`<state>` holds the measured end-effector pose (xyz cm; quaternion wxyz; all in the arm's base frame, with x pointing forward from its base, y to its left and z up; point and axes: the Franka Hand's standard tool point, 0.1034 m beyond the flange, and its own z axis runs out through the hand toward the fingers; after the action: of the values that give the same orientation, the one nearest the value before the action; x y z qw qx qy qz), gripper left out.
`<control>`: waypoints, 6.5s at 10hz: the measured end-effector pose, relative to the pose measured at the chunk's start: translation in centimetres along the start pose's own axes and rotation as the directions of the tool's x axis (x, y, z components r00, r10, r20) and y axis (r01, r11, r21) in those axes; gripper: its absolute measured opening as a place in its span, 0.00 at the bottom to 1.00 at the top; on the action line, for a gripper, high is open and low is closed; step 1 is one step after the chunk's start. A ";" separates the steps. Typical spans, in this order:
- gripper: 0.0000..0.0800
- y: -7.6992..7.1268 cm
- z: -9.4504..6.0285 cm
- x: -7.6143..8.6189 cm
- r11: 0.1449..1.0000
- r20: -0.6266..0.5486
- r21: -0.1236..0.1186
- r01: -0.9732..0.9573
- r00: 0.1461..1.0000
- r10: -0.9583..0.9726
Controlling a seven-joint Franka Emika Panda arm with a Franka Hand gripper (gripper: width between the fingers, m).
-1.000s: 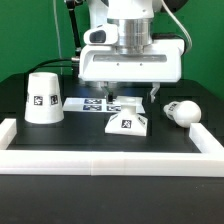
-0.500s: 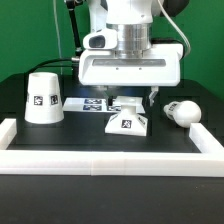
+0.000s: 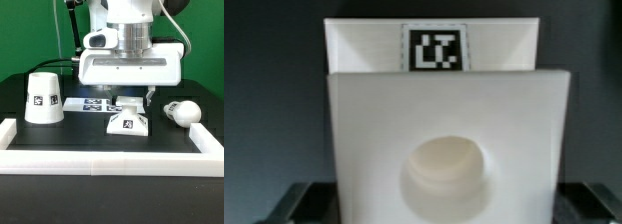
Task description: Assemble lamp
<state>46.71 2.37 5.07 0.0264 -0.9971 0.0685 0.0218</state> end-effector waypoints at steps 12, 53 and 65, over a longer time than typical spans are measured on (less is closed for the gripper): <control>0.67 -4.1 -0.1 6.8 0.990 -0.028 0.026 0.138 0.990 -0.137; 0.87 -11.7 -2.6 2.7 0.787 -0.089 -0.030 0.616 0.782 -0.616; 0.87 -12.3 0.5 -2.8 0.783 -0.061 -0.006 0.622 0.782 -0.621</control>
Offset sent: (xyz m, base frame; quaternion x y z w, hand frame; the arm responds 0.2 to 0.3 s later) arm 0.0337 0.0166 0.0008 0.0222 -0.0361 -0.1034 0.9937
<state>45.61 14.91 5.30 0.0375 -0.9640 -0.2627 -0.0184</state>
